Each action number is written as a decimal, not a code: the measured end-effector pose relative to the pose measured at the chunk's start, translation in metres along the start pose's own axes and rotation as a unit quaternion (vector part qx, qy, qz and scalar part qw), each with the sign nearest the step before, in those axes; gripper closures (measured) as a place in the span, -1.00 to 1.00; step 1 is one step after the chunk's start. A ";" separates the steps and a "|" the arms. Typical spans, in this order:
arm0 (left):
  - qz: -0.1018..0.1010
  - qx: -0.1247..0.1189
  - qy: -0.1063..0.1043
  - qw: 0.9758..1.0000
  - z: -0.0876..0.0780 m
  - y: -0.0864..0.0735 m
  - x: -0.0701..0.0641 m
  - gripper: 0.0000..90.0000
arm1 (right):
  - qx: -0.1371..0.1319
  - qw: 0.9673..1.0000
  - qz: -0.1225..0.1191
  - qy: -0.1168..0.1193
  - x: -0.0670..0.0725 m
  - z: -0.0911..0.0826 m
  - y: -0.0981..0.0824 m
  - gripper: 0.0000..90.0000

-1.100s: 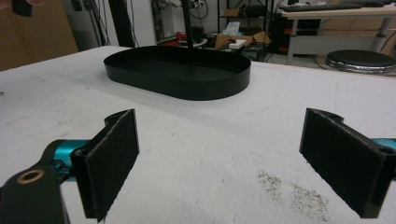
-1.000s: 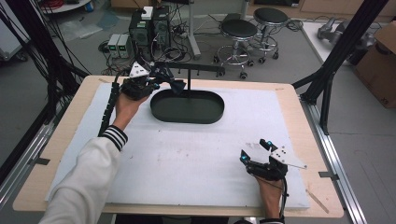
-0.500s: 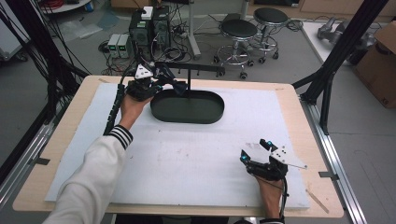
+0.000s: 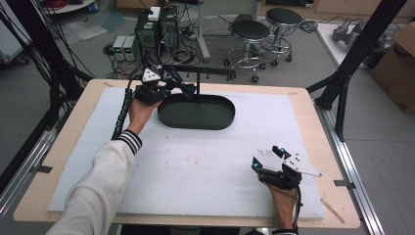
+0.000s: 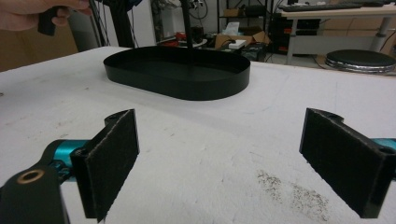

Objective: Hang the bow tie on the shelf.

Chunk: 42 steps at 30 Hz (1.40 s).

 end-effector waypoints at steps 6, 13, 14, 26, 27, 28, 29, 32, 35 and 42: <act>-0.004 0.014 -0.015 1.000 0.006 -0.007 -0.005 0.82 | 0.001 1.000 0.000 0.000 0.000 0.000 0.000 -0.76; 0.000 0.021 -0.027 0.999 0.007 -0.010 -0.009 0.73 | 0.001 1.000 0.001 0.002 0.000 0.000 0.000 -0.76; -0.002 0.024 -0.032 0.999 0.007 -0.011 -0.010 0.72 | 0.002 1.000 0.003 0.002 0.000 0.000 0.000 -0.76; 0.006 0.042 0.009 0.999 -0.004 -0.030 -0.003 -0.08 | -0.001 1.000 -0.001 0.000 0.001 -0.001 0.000 -0.76; 0.016 0.047 0.014 0.999 -0.005 -0.031 -0.003 -0.14 | -0.001 1.000 -0.001 0.000 0.001 -0.001 0.000 -0.76; 0.022 0.049 0.013 0.998 -0.006 -0.032 -0.003 -0.23 | -0.001 1.000 -0.001 0.000 0.001 -0.001 0.000 -0.76; 0.020 0.046 0.010 0.999 -0.008 -0.033 -0.003 -0.32 | -0.001 1.000 -0.001 0.000 0.001 -0.001 0.000 -0.76; 0.020 0.036 0.005 0.999 -0.012 -0.034 -0.004 -0.38 | 0.001 1.000 0.000 0.001 0.002 -0.001 -0.001 -0.76; 0.013 0.033 -0.018 0.999 -0.018 -0.036 -0.008 -0.53 | 0.000 1.000 -0.001 0.001 0.002 -0.001 -0.001 -0.76; 0.009 0.003 -0.057 0.998 -0.050 -0.047 -0.021 -0.67 | -0.002 1.000 -0.007 0.004 0.002 -0.001 0.000 -0.76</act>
Point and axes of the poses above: each handheld gripper's, and its own axes: z roughly forward along the jaws, y roughly out of its top, x roughly to its left, the point moved 9 cm from there along z, roughly forward along the jaws, and after that the axes turned 13 degrees about z, right-handed, at the moved point
